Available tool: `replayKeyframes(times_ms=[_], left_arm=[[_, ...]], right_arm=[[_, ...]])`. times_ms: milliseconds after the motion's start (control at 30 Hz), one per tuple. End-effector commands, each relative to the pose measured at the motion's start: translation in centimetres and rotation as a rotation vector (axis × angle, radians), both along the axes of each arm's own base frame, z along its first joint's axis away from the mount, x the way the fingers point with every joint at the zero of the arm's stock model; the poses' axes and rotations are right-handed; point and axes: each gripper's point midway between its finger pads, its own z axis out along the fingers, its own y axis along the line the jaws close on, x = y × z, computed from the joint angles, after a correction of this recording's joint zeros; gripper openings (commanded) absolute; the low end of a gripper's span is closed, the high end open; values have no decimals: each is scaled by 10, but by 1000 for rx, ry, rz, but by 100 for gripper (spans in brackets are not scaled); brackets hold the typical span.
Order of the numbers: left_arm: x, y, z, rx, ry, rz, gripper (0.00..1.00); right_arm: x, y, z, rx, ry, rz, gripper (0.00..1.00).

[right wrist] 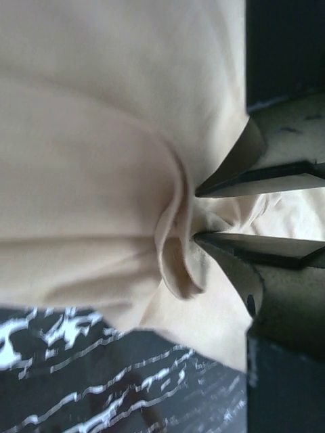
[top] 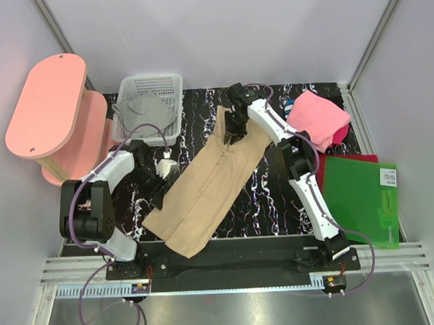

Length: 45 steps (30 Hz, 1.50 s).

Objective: Fold and stack the t-shirts
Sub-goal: Rotate the tshirt 60 degrees

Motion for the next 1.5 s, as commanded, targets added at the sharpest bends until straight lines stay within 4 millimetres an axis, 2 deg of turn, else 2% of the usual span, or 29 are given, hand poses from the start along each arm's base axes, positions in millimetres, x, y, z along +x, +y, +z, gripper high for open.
replayKeyframes(times_ms=[0, 33, 67, 167, 333, 400, 500, 567, 600, 633, 700, 767, 800, 933, 1067, 1233, 1367, 1467], left_arm=[[1, -7, 2, -36, -16, -9, 33], [1, -7, 1, -34, -14, -9, 33], [0, -7, -1, -31, -10, -13, 33], [0, -6, -5, -19, -5, -19, 33], [-3, -5, -9, -9, 5, -25, 33], [-4, -6, -10, -7, 4, -33, 33], [-7, -6, -12, 3, 9, -42, 34], [-7, -5, -12, 13, 6, -43, 34], [-7, -5, -13, 17, 2, -44, 34], [-7, -4, -13, 26, 0, -44, 34], [-6, -4, -14, 34, -4, -48, 35], [-6, -6, -14, 39, -4, -54, 36], [-6, -7, -15, 44, -3, -61, 37], [-5, -12, -18, 60, -1, -87, 37], [-11, -21, -25, 68, 32, -117, 37], [-17, -43, -34, 64, 60, -188, 37], [-15, -58, -40, 61, 84, -213, 37], [-8, -69, -35, 36, 73, -215, 36]], right_arm=[[22, -57, 79, -130, -187, -134, 36], [22, -64, 91, -138, -206, -152, 38], [21, -74, 92, -164, -201, -179, 38], [12, -100, 83, -264, -159, -213, 39], [4, -120, 44, -336, -62, -229, 41], [3, -120, 35, -335, -33, -235, 41], [2, -126, 3, -369, 39, -235, 40], [0, -137, -8, -389, 86, -251, 39], [3, -139, -10, -388, 88, -259, 38], [4, -147, -22, -397, 114, -271, 37], [8, -154, -33, -388, 134, -281, 37], [21, -163, -35, -351, 125, -314, 36], [23, -167, -43, -344, 138, -321, 36], [57, -166, -40, -217, 48, -311, 38], [86, -161, -27, -115, -51, -304, 38], [99, -132, -21, 56, -102, -198, 38], [103, -122, -20, 116, -122, -168, 40], [110, -121, -13, 127, -159, -158, 42]])
